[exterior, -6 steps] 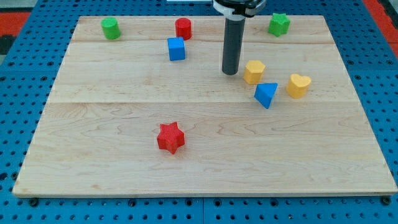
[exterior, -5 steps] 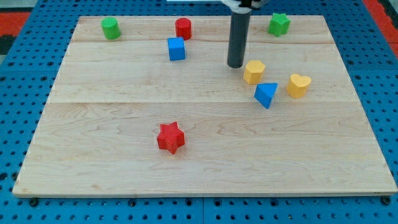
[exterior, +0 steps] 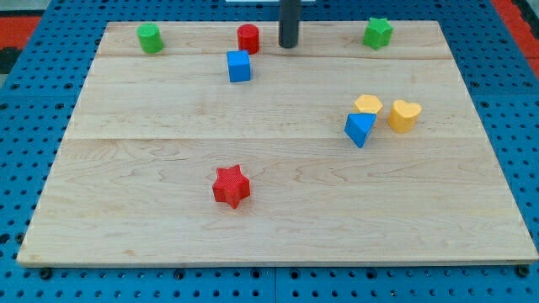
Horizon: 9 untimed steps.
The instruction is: Move the blue cube to the center
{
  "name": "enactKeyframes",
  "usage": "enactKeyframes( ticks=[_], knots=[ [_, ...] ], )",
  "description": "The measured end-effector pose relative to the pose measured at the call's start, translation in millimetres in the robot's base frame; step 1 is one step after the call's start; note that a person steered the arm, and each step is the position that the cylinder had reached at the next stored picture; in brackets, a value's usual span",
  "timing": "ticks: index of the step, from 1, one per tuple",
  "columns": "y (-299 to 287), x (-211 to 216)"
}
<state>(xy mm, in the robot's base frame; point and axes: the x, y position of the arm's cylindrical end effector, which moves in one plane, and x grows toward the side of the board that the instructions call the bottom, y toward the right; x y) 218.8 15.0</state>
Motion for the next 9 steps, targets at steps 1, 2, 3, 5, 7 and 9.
enactKeyframes(
  ticks=[1, 2, 3, 5, 7, 9],
  knots=[
    [-43.4, -25.4],
    [-76.9, 9.9],
    [-62.4, 71.1],
    [-18.7, 113.1],
    [-98.9, 145.0],
    [-125.2, 150.8]
  ],
)
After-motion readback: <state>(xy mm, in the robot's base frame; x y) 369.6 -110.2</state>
